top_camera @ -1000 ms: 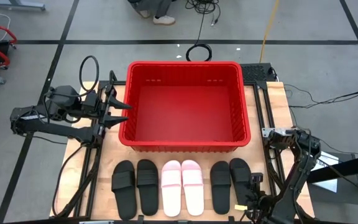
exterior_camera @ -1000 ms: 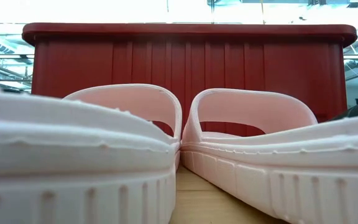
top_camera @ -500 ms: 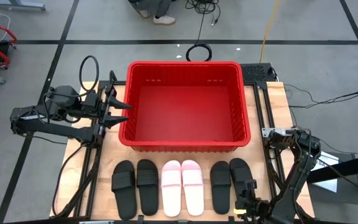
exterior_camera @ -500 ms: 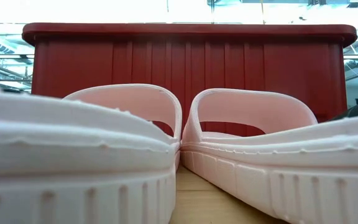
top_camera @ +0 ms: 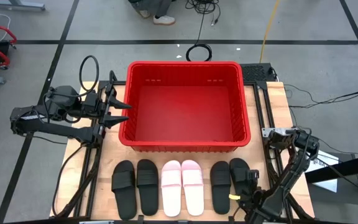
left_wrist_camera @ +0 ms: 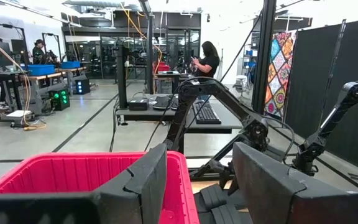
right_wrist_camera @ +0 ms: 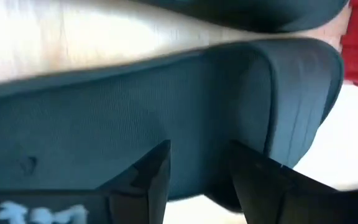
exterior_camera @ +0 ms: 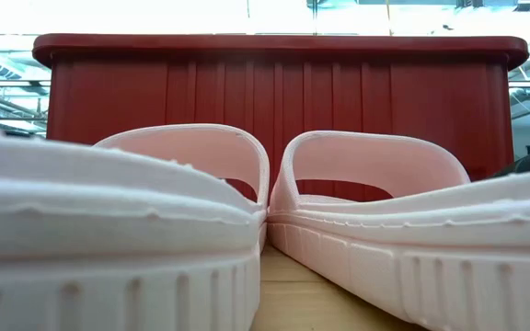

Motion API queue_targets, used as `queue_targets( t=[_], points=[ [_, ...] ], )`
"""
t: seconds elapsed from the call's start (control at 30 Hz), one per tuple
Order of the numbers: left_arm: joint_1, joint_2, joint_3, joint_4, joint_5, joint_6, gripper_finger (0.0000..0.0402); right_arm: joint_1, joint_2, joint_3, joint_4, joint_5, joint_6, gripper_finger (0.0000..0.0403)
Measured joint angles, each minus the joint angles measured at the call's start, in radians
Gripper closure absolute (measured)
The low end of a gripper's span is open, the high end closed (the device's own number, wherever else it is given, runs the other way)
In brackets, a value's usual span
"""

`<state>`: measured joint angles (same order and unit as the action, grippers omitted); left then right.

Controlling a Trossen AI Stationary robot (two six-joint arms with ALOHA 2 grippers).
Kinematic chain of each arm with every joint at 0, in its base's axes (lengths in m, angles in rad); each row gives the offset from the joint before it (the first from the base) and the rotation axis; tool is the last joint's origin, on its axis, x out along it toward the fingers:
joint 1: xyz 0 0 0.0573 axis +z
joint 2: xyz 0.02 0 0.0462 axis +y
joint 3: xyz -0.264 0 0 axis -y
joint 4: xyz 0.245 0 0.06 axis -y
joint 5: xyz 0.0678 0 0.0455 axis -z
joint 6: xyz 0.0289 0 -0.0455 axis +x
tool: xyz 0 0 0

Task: Pick and place slides into bin
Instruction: Put the black slide into the bin

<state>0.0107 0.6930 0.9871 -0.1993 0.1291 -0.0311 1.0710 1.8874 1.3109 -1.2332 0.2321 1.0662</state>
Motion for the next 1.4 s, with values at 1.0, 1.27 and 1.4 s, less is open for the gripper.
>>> queue_targets(
  t=[1.0,1.27,1.4],
  points=[
    [0.000,0.001,0.000,-0.009,-0.001,0.010,0.0215,-0.020,-0.132,-0.137,0.045,0.111,-0.021,0.0259],
    [0.000,0.001,0.000,-0.016,0.000,0.009,0.0215,-0.045,-0.132,-0.183,0.051,0.124,-0.030,0.0278],
    [0.000,0.001,0.000,-0.016,0.000,0.009,0.0215,-0.044,-0.132,-0.183,0.024,0.140,-0.012,0.0304]
  ],
)
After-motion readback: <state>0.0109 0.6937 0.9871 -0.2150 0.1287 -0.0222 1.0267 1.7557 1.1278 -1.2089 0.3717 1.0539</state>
